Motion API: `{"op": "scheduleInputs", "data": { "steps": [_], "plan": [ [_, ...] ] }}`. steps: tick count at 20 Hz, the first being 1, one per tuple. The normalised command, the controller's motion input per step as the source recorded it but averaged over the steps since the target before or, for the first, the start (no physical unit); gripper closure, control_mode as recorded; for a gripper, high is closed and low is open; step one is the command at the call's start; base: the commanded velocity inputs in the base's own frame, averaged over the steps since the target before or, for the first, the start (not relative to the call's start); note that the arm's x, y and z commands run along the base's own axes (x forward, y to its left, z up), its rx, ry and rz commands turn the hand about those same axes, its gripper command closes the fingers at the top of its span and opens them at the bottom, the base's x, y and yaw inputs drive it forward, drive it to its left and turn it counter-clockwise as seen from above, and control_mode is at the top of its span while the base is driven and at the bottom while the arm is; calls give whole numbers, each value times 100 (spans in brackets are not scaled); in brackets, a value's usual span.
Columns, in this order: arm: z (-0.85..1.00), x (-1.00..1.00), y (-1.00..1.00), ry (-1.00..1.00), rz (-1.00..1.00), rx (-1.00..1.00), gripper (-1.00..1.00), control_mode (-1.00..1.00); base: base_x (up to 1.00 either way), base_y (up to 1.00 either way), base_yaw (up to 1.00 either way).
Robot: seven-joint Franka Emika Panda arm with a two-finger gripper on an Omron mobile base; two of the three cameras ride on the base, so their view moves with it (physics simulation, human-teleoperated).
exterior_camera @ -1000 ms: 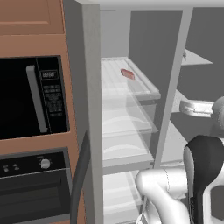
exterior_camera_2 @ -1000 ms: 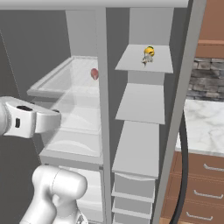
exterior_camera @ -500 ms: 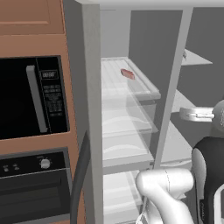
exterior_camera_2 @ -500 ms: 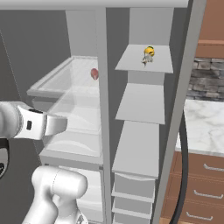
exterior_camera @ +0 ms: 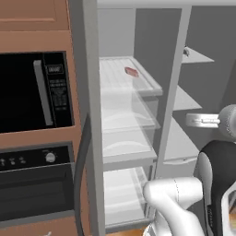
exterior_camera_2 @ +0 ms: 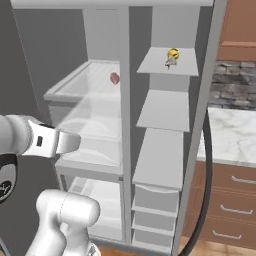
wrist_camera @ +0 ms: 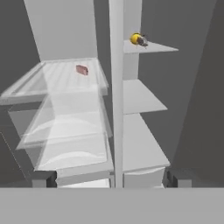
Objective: There's a fish in the fridge that needs to be moved to the freezer for freezing. Pick up the fish from the fridge, place it on any shelf in the freezer, and close the fridge and freezer doors when done.
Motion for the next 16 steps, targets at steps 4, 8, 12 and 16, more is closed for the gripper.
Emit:
{"op": "scheduleInputs", "data": {
  "steps": [4,8,12,16],
  "plan": [
    [0,0,0,0,0,0,-100,100,-75,2,7],
    [0,0,0,0,0,0,-100,100,-51,0,6],
    [0,0,0,0,0,0,-100,100,-29,0,5],
    [0,0,0,0,0,0,-100,100,25,-27,4]
  ]
}}
